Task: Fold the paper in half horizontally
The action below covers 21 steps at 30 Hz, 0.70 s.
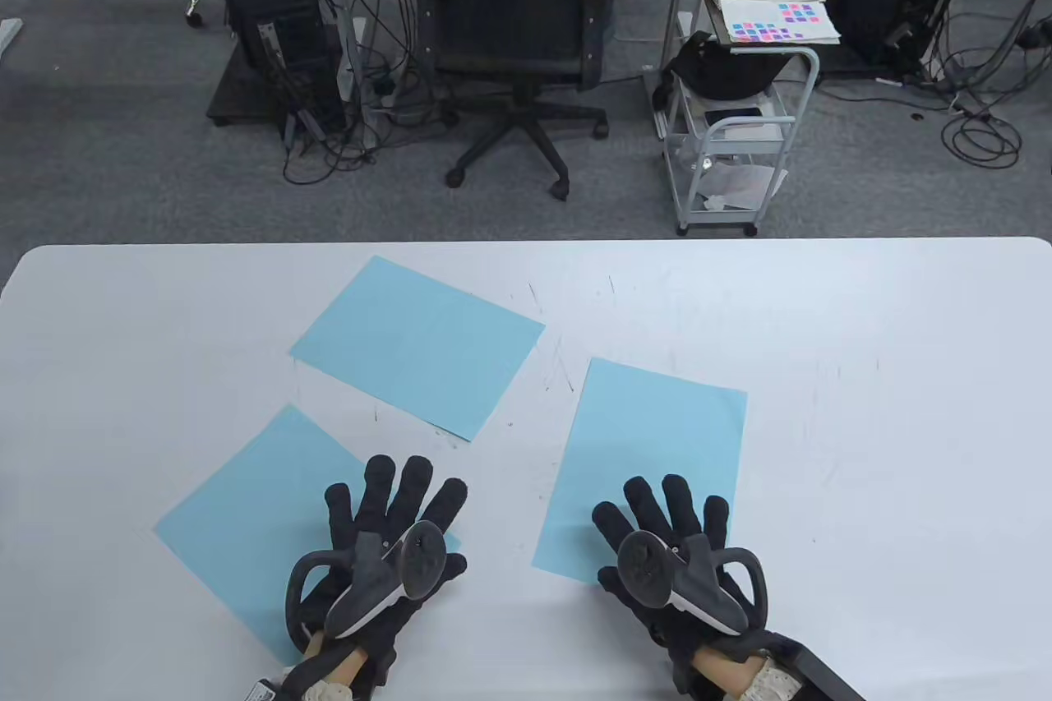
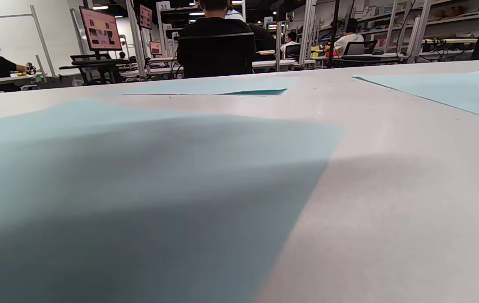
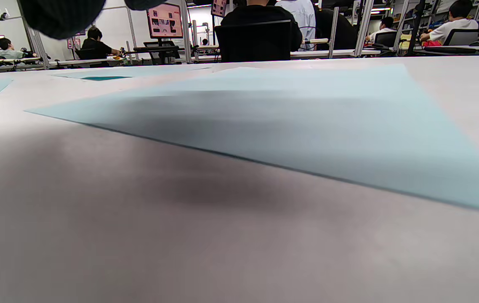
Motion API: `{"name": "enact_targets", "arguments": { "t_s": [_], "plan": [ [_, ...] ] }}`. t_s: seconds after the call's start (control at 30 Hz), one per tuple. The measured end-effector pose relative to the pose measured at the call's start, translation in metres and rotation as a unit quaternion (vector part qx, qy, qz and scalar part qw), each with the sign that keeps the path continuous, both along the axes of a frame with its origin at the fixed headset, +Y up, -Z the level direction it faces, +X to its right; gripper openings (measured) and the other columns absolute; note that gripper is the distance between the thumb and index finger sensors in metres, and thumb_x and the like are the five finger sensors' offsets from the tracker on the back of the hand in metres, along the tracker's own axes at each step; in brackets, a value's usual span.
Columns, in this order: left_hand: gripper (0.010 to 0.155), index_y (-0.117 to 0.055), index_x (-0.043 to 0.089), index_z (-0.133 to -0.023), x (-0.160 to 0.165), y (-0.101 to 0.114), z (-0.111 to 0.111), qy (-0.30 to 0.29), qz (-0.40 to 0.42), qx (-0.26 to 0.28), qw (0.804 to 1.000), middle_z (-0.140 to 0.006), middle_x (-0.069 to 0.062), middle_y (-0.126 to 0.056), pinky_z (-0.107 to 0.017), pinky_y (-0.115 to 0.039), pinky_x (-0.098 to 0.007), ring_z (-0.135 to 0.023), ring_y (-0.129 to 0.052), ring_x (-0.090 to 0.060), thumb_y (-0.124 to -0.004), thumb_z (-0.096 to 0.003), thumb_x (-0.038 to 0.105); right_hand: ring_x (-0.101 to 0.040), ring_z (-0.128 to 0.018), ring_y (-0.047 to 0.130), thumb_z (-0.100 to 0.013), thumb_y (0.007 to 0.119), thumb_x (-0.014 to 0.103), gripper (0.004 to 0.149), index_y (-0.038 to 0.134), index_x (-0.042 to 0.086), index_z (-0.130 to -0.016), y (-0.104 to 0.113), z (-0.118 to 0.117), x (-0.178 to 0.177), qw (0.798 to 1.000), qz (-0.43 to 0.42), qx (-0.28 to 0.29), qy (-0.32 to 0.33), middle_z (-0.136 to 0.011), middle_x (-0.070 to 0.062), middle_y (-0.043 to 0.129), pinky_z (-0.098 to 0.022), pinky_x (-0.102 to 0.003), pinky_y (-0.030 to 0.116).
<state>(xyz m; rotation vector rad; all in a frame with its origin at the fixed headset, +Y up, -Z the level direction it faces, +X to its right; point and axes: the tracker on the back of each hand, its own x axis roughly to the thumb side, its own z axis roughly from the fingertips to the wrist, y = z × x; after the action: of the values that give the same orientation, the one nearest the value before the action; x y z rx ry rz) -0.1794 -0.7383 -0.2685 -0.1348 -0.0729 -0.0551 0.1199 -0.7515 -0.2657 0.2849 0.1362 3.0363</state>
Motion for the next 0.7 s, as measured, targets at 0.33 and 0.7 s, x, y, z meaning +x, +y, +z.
{"name": "enact_targets", "arguments": {
  "t_s": [0.33,0.7],
  "plan": [
    [0.08,-0.008,0.069,-0.098,-0.003,0.0,-0.001,0.004,0.009,-0.007,1.0,-0.122,0.024,-0.003,-0.09,-0.018,-0.062,-0.12,-0.004,-0.021,-0.057,-0.035,0.073,-0.04,-0.107,0.006,-0.044,0.067,0.055,0.069,0.036,0.045,-0.106,-0.002,0.0,0.0,1.0,-0.004,-0.007,-0.002,-0.119,0.004,0.016,-0.069,-0.072,0.008],
    [0.081,-0.01,0.068,-0.099,-0.006,0.001,-0.002,0.008,0.019,-0.008,1.0,-0.123,0.023,-0.004,-0.09,-0.02,-0.062,-0.12,-0.005,-0.021,-0.058,-0.0348,0.073,-0.039,-0.107,0.005,-0.045,0.067,0.054,0.068,0.038,0.044,-0.106,0.009,-0.012,0.012,0.998,-0.04,-0.028,-0.035,-0.12,0.004,0.016,-0.07,-0.071,0.007]
  ]
}}
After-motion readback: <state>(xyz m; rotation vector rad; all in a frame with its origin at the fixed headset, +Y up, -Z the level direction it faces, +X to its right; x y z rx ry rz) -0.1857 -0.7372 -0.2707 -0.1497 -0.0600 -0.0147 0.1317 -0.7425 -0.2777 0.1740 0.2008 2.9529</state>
